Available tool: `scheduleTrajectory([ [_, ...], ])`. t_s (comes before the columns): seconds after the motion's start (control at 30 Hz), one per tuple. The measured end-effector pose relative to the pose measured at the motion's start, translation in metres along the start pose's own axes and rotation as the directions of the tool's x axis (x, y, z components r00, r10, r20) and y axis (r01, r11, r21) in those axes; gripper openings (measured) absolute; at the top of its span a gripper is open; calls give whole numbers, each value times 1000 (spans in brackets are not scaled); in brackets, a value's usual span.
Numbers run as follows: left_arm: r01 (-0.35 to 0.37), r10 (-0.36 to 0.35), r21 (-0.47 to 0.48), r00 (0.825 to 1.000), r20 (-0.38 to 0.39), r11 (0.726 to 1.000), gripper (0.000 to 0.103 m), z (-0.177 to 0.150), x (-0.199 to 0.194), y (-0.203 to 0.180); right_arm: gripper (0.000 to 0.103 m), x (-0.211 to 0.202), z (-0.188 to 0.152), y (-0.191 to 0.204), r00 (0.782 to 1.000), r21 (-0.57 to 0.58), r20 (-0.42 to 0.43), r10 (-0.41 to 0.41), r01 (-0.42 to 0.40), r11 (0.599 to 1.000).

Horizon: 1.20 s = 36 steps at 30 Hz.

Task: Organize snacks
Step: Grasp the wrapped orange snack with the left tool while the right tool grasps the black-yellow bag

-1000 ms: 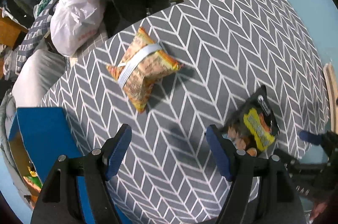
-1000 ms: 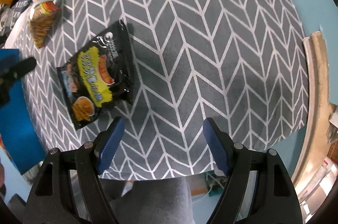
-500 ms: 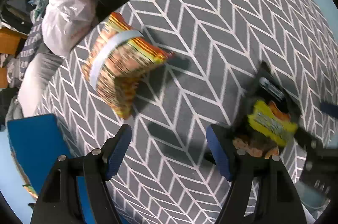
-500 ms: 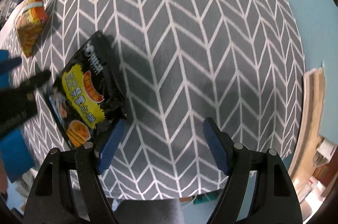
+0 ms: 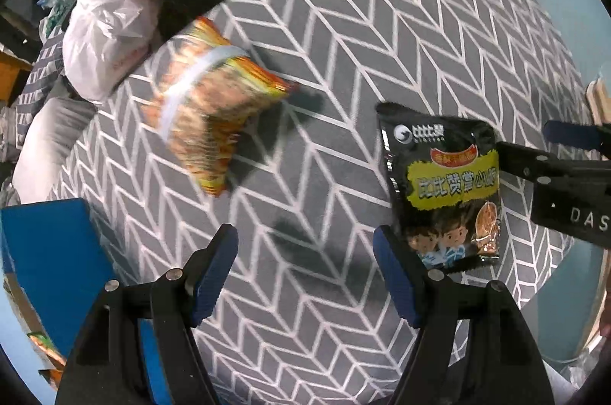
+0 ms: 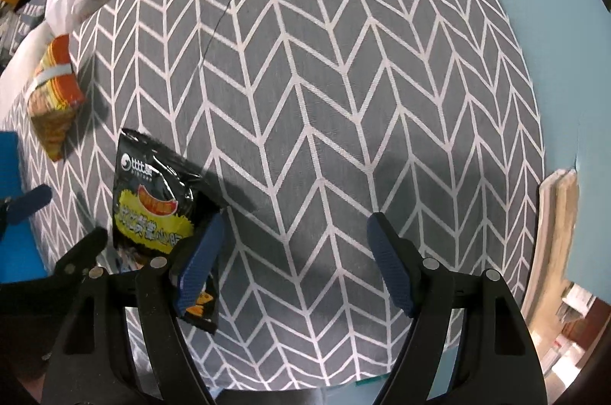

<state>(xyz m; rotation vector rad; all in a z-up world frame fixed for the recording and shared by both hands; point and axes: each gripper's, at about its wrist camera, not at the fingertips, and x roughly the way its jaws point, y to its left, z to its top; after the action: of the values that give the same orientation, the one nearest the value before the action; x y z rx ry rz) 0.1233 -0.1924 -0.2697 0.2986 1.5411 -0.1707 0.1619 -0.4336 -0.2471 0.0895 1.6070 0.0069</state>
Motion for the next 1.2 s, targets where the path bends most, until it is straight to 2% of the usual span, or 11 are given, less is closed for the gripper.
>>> scheduleTrajectory([
  [0.23, 5, -5, 3, 998, 63, 1000, 75, 18, -32, 54, 78, -30, -1, -3, 994, 129, 21, 109, -111, 985],
  [0.33, 24, -24, 6, 996, 84, 1000, 80, 31, -39, 72, 78, -37, -2, 1, 986, 188, 19, 168, -169, 968],
  [0.5, 36, -43, 77, 995, 92, 996, 80, 54, -33, 80, 78, -30, 1, 21, 976, 229, 1, 217, -212, 950],
  [0.53, 43, -51, 92, 995, 85, 995, 80, 58, -31, 81, 78, -29, 1, 26, 964, 82, -21, 267, -264, 961],
  [0.57, 48, -56, 109, 996, 76, 993, 80, 60, -27, 79, 78, -28, 2, 29, 962, 89, -22, 271, -268, 959],
  [0.73, 8, -21, 214, 998, 58, 977, 80, 72, -5, 63, 78, -20, 4, 42, 968, 125, -10, 249, -246, 961],
  [0.87, -14, 0, 266, 999, 51, 964, 80, 73, 11, 55, 78, -15, 7, 52, 976, 148, 2, 217, -214, 965],
  [0.93, -46, 31, 288, 998, 58, 956, 80, 74, 19, 51, 78, -10, 6, 60, 980, 148, 3, 197, -196, 969],
  [1.07, -95, 80, 295, 995, 63, 951, 80, 73, 35, 48, 79, -2, 7, 71, 986, 141, -4, 166, -164, 976],
  [1.2, -80, 61, 262, 995, 79, 962, 78, 74, 35, 53, 80, 2, 8, 88, 993, 110, 1, 119, -119, 987],
])
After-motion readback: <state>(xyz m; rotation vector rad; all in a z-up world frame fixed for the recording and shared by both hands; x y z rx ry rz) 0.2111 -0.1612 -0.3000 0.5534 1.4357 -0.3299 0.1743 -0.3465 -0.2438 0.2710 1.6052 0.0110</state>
